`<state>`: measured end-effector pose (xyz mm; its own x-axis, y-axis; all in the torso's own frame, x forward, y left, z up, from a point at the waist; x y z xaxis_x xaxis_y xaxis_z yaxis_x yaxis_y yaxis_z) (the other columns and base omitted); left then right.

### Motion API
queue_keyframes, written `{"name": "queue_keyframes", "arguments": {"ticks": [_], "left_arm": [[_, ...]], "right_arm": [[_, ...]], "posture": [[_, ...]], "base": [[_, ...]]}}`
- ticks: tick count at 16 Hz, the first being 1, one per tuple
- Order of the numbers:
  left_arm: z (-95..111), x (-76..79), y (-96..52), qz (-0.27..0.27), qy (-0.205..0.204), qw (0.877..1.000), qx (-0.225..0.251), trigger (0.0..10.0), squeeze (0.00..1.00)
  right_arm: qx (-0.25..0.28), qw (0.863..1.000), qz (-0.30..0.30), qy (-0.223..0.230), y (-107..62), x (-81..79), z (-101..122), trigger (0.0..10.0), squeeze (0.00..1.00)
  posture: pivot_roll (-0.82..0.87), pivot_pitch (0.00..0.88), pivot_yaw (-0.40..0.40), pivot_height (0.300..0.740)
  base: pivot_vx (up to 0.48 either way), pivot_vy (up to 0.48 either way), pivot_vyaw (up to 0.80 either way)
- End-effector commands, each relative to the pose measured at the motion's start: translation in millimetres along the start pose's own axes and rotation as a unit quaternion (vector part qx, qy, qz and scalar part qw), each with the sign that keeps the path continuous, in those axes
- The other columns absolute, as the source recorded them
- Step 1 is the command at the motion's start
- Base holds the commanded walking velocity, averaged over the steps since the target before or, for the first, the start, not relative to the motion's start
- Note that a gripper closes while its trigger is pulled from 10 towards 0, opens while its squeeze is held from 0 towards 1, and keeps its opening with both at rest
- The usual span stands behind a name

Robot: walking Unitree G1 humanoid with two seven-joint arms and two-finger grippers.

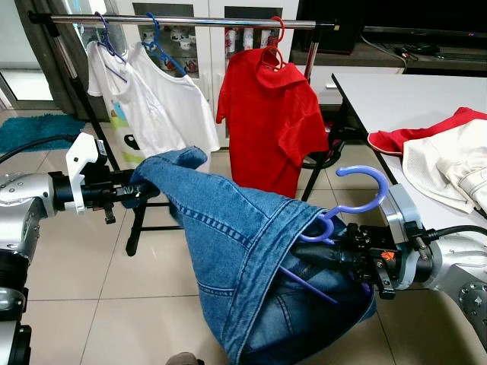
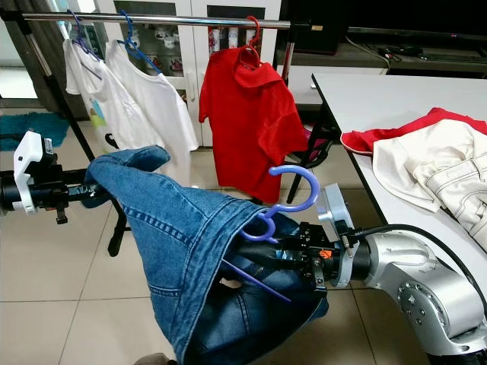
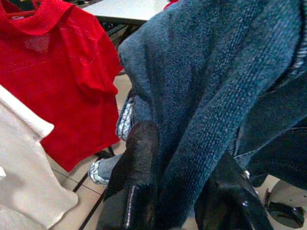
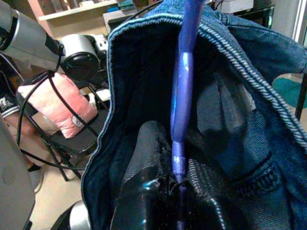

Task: Hang hanger

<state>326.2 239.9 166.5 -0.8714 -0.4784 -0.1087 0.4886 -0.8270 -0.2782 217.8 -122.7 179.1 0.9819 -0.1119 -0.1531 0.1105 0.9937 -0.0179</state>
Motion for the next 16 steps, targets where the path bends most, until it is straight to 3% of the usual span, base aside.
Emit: {"name": "queue_keyframes", "arguments": {"ticks": [1, 9, 10, 12, 16], "left_arm": [[6, -3.4, 0.8, 0.005, 0.007, 1.0, 0.007, 0.0, 0.0], [5, -5.9, 0.9, 0.022, -0.014, 0.999, 0.029, 0.0, 0.0], [6, -10.0, -0.1, 0.043, -0.014, 0.998, 0.035, 0.0, 0.0], [3, -30.4, -5.8, 0.138, -0.03, 0.989, 0.045, 0.0, 0.0], [-27, -45.0, -15.3, 0.246, -0.128, 0.96, 0.04, 0.0, 0.0]], "right_arm": [[0.009, 1.0, 0.007, -0.014, -1.3, -1.2, 8, 10.0, 0.0], [0.009, 1.0, 0.005, -0.015, -1.6, -0.2, 8, 10.0, 0.0], [0.01, 1.0, 0.003, -0.015, -1.9, 0.3, 8, 10.0, 0.0], [0.011, 1.0, -0.006, -0.015, -3.1, 2.4, 9, 10.0, 0.0], [0.018, 1.0, -0.011, -0.013, -4.2, 4.2, 11, 10.0, 0.0]], "posture": [[-0.07, 0.024, 0.012, 0.74], [-0.07, 0.013, 0.008, 0.74], [-0.07, 0.012, 0.008, 0.74], [-0.07, 0.014, 0.01, 0.74], [-0.07, 0.02, 0.004, 0.74]], "base": [[0.0, 0.0, 0.0], [0.0, 0.0, 0.0], [0.0, 0.0, 0.0], [0.0, 0.0, 0.0], [0.0, 0.0, 0.0]]}}
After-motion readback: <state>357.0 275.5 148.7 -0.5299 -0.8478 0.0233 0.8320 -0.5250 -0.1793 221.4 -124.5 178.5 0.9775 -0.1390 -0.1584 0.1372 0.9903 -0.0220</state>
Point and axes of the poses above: a point about 5 cm out from each wrist's last joint towards the gripper, its own y axis pointing out of the wrist towards the gripper, its own z axis along the axis of the wrist's last joint, x = y × z, the point moved 4 cm from there along y, pointing out of the wrist towards the gripper, and after that the axes turned 2 degrees about -y, right-handed, at the moved point
